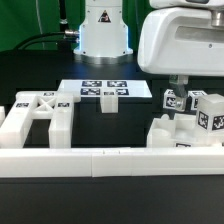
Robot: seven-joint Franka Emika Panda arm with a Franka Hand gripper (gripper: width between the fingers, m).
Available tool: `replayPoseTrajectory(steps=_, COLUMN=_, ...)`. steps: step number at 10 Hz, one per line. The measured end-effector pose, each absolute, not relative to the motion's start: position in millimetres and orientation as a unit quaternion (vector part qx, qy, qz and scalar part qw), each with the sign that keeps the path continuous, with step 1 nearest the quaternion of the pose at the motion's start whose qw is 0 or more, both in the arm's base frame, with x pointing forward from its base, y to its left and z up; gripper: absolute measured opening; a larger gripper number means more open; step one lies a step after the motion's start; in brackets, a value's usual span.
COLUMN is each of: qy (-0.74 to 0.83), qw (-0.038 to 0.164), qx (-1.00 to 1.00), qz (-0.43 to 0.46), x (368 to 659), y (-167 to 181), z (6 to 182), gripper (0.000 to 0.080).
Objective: Assemble chair
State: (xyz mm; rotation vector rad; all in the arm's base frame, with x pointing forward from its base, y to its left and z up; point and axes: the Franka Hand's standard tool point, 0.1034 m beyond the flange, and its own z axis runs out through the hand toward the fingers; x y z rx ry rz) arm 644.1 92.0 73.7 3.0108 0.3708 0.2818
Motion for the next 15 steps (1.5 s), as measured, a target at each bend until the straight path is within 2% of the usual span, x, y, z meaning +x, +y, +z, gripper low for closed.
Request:
replayPoseTrajectory(steps=1, qy=0.119, qw=0.047, qx=0.988, qz=0.093, x=644, y=92, z=73.7, gripper=0.0415)
replayPoseTrajectory(steps=2, qy=0.106, qw=0.046, qx=0.989, qz=0.093, x=644, y=92, z=73.8, gripper=0.0415)
replayPoseTrajectory(steps=3, qy=0.096, qw=0.045, qx=0.99, qz=0.094, x=644, y=92, z=73.8, gripper=0.0289)
replayPoseTrajectory(steps=5, qy=0.028, qw=0.038, qx=0.994, qz=0.097, x=644, y=92, z=73.7, gripper=0.0288)
replayPoseTrajectory(steps=8, qy=-0.194, qw=0.004, qx=0.976, qz=0.101, x=643, y=99, z=73.4, gripper=0.0288)
replayPoseTrajectory(steps=9, qy=-0.229, qw=-0.001, qx=0.968, qz=0.104, x=644, y=98, z=74.0, gripper=0.0288)
replayPoseTrajectory(steps=13, qy=-0.392, qw=0.001, qx=0.914, qz=0.103, x=641, y=74, z=72.8, gripper=0.0289)
replayPoseTrajectory(steps=14, qy=-0.41, qw=0.001, qx=0.906, qz=0.103, x=641, y=72, z=72.8, gripper=0.036)
replayPoseTrajectory(steps=15, qy=-0.392, qw=0.002, qx=0.914, qz=0.102, x=641, y=74, z=74.3, gripper=0.036)
